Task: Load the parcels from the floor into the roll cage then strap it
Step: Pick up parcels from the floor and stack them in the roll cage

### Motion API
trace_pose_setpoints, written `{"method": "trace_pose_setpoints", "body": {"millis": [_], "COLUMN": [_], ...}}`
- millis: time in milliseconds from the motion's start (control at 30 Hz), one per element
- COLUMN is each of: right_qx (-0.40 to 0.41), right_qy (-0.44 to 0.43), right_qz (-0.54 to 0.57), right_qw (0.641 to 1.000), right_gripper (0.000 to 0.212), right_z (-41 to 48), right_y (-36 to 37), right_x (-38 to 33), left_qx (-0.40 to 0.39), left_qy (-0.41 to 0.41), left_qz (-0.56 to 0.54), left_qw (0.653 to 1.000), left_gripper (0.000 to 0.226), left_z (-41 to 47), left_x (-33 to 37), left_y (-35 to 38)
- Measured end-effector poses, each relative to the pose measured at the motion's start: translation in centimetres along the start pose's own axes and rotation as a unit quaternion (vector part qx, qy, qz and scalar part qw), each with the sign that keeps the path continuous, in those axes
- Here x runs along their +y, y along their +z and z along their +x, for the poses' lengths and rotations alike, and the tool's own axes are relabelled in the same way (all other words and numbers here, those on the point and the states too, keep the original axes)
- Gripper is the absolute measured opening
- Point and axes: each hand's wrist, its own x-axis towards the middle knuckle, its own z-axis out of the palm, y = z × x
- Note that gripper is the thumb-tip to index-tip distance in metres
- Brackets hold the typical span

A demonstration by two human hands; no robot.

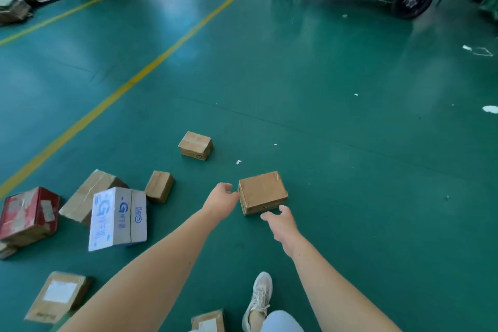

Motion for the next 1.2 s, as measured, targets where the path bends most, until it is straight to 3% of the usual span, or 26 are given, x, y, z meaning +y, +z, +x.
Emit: {"method": "trace_pose_setpoints", "body": {"millis": [200, 433, 700, 1000, 1200], "right_qx": [0.027, 0.081, 0.178, 0.245, 0.245], "right_qy": [-0.002, 0.031, 0.147, 0.274, 0.311], "right_qz": [0.012, 0.079, 0.228, 0.344, 0.389], "right_qw": [1.0, 0.993, 0.946, 0.864, 0.832], "right_gripper": [0.063, 0.061, 0.07, 0.068, 0.073], "right_z": [5.9, 14.0, 24.9, 36.7, 47.8], "right_y": [-2.8, -3.0, 1.8, 8.6, 13.0], "right_x": [-6.5, -10.7, -12.5, -5.2, 3.8], "left_qx": [-0.042, -0.11, -0.217, -0.311, -0.317], "left_qy": [0.03, 0.056, 0.076, 0.014, 0.001], "left_qz": [0.011, 0.104, 0.245, 0.3, 0.369], "left_qw": [0.999, 0.987, 0.942, 0.902, 0.874], "left_gripper": [0.048, 0.047, 0.044, 0.04, 0.044], "left_z": [7.8, 18.5, 34.7, 48.6, 57.6], "left_x": [6.7, 10.2, 12.8, 6.5, -3.3], "left_y": [0.7, 1.2, -0.1, 5.2, 12.6]}}
